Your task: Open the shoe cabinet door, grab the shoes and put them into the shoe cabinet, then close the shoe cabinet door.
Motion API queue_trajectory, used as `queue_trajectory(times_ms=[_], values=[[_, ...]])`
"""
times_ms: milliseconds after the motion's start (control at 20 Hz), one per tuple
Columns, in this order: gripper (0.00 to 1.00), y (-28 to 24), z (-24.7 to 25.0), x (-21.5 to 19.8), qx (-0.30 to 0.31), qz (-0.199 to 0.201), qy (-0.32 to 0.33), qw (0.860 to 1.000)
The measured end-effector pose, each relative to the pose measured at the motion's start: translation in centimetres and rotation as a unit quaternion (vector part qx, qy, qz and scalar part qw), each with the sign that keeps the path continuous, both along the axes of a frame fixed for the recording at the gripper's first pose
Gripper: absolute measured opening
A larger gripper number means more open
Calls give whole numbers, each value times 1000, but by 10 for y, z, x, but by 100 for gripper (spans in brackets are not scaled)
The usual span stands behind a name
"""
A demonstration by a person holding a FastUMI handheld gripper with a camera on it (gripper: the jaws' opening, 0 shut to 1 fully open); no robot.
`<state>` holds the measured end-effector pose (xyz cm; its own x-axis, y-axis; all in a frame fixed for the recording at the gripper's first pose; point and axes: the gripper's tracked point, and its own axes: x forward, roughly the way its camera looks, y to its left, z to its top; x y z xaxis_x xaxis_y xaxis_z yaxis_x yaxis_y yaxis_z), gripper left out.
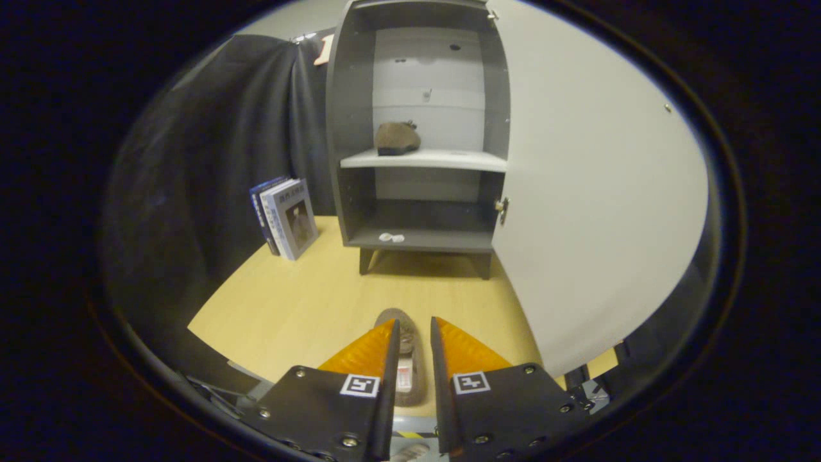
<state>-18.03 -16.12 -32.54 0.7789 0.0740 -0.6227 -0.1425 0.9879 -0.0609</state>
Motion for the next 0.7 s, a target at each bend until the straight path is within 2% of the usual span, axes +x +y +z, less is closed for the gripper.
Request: queue_trajectory(times_ms=[250, 400, 700], values=[[28, 30, -96, -2, -12, 31, 94, 995], [28, 41, -137, 0, -20, 44, 130, 990], [28, 36, -195, 8, -76, 39, 175, 981]])
